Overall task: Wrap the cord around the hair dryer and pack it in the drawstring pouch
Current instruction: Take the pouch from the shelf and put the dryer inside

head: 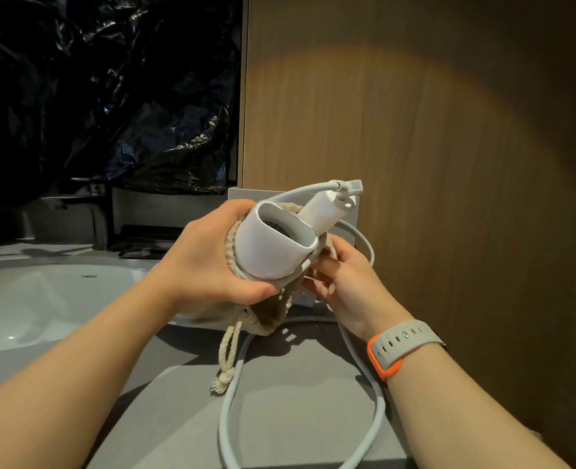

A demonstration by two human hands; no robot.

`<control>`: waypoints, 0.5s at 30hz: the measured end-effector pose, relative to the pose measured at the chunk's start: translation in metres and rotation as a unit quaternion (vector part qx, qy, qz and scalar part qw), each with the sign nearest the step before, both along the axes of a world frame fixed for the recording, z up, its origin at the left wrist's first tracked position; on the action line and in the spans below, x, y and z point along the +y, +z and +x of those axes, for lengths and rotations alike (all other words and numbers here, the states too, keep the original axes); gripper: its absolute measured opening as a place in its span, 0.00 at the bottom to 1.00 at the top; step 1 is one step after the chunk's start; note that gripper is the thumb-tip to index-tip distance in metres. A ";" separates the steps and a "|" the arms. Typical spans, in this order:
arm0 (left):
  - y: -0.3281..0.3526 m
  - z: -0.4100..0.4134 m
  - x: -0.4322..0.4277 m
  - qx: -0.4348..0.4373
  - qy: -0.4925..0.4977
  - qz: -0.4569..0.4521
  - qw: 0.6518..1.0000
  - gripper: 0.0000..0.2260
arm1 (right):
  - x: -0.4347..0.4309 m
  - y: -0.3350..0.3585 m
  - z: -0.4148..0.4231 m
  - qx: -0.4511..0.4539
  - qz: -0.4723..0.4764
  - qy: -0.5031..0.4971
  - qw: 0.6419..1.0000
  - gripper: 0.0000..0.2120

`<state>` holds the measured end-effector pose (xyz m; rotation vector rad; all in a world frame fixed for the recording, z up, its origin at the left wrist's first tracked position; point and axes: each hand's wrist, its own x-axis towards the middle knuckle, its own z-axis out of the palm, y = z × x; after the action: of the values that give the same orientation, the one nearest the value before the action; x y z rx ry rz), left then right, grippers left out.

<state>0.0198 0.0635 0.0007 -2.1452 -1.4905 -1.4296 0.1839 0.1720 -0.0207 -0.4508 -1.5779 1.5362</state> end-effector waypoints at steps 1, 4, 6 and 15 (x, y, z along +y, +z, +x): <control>-0.001 0.000 0.001 0.007 0.003 -0.004 1.000 0.31 | -0.001 -0.001 -0.001 -0.008 0.014 -0.017 1.000 0.12; -0.003 0.000 0.002 0.035 0.010 -0.013 0.999 0.32 | -0.001 -0.005 -0.001 -0.009 0.027 -0.038 0.999 0.08; -0.002 -0.001 0.003 0.040 0.012 -0.014 0.999 0.33 | 0.001 -0.005 0.000 0.007 0.009 -0.036 0.999 0.06; -0.005 -0.002 0.006 0.091 0.026 -0.039 0.995 0.35 | 0.003 0.013 0.011 0.185 -0.173 -0.010 0.967 0.14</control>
<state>0.0175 0.0692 -0.0039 -2.1972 -1.5436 -1.1426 0.1945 0.1755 -0.0074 -0.3421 -1.0199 1.7699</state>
